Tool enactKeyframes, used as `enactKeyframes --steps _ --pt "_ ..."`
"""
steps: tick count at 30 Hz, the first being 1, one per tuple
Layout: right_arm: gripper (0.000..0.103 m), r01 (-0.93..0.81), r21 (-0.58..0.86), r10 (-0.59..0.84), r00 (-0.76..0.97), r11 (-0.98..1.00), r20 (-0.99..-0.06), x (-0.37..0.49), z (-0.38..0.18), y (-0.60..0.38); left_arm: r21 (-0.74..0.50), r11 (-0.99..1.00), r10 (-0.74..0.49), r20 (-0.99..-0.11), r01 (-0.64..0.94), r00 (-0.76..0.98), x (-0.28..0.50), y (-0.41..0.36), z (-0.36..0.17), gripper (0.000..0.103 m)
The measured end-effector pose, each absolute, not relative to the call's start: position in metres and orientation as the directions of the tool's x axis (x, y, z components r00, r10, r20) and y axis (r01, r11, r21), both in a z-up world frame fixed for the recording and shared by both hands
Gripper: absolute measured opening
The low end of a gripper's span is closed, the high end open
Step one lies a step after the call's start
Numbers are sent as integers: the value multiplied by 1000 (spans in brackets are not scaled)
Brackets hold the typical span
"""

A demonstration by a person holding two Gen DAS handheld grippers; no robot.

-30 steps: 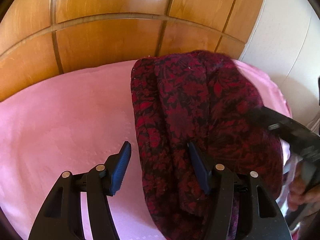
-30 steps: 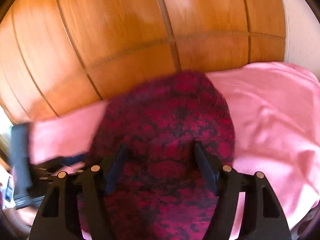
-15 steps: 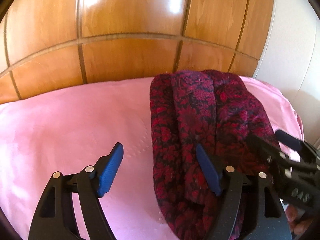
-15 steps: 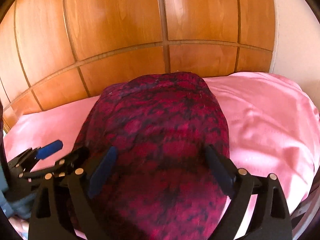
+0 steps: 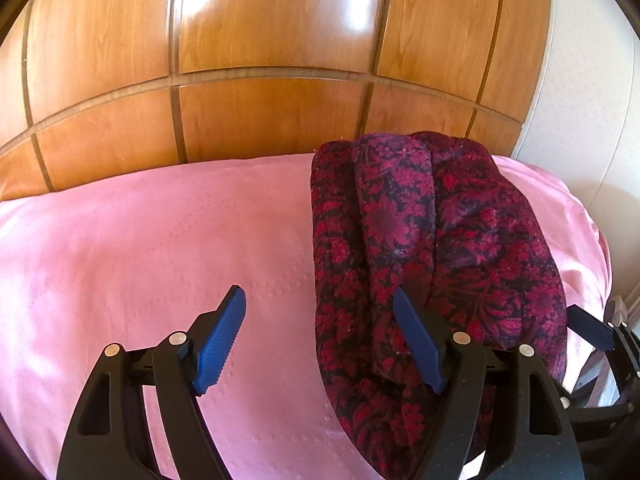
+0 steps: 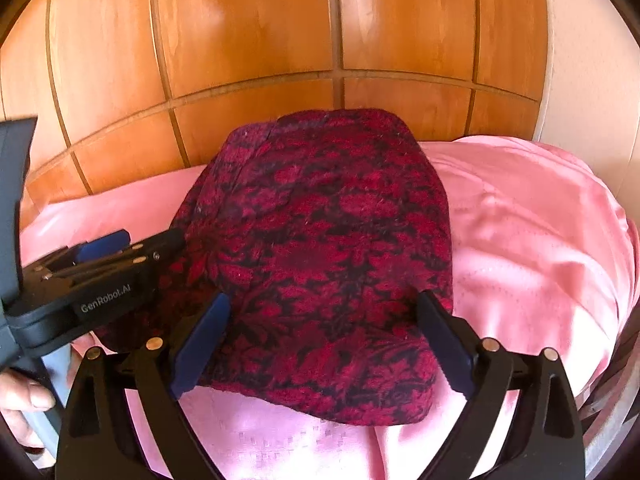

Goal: Fold small clothes

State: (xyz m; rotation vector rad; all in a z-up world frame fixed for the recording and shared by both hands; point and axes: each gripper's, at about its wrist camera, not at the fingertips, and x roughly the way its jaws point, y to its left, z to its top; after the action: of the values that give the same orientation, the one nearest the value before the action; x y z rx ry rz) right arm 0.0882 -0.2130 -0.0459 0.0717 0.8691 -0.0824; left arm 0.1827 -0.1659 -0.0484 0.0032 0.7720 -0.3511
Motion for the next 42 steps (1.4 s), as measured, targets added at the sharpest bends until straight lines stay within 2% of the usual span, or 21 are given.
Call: enactKeyframes --steps 7,12,14,24,42 --pt "97 96 -91 -132 637 991 -759 89 -61 -194 -131 946 -300 -695 295 653 182 -164 -56 75" --pt "97 108 -25 -88 632 994 -770 88 -50 -202 -147 949 -303 -672 279 676 173 -155 -47 76" --pt "97 116 -10 -83 642 993 -762 84 -42 -203 -154 952 -299 -658 265 691 168 -148 -43 81" --pt "100 240 7 -167 698 971 -696 67 -6 -201 -128 969 -246 -625 213 741 138 -124 -28 87" --pt "100 284 -58 -242 673 957 -699 55 -12 -181 -100 982 -190 -604 163 774 111 -98 -17 96"
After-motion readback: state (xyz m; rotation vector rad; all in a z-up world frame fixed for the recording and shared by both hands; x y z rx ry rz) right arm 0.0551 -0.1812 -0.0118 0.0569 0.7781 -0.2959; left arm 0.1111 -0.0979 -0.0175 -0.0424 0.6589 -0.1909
